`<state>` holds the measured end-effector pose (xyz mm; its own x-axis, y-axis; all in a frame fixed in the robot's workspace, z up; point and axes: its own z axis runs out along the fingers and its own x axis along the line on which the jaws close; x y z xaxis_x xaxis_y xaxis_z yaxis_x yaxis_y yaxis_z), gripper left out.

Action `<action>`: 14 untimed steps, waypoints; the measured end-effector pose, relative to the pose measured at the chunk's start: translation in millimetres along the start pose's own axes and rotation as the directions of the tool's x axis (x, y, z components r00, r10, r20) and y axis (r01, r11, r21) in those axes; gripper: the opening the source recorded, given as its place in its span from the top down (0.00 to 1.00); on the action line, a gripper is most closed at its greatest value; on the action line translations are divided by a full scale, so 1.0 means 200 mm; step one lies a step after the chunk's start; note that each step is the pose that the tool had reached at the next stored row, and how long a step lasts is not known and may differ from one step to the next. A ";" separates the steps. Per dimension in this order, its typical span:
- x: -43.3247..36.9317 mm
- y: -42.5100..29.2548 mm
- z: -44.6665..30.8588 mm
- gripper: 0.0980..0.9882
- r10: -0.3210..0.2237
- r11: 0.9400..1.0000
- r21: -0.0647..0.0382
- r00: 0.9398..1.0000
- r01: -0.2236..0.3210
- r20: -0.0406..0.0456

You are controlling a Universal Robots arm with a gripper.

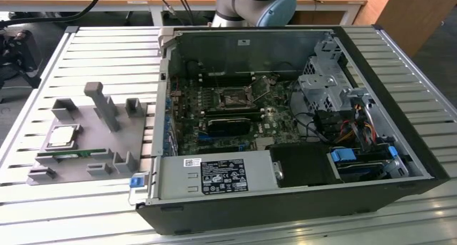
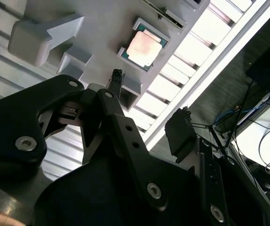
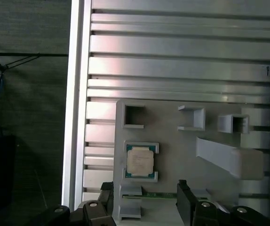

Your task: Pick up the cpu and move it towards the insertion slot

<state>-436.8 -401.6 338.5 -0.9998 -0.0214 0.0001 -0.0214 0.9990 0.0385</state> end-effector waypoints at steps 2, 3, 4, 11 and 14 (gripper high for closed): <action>0.000 -0.001 0.006 0.38 0.000 1.000 0.000 1.000 0.000 0.000; 0.000 -0.001 0.009 0.38 0.000 1.000 0.000 1.000 0.000 0.000; 0.000 -0.002 0.011 0.38 0.000 1.000 0.000 1.000 0.000 0.000; 0.001 -0.006 0.026 0.38 0.000 1.000 0.000 1.000 0.000 0.000; 0.001 -0.007 0.031 0.38 0.000 1.000 0.000 1.000 0.000 0.000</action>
<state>-437.0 -402.8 332.3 -0.9998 -0.0215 0.0002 -0.0215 0.9990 0.0387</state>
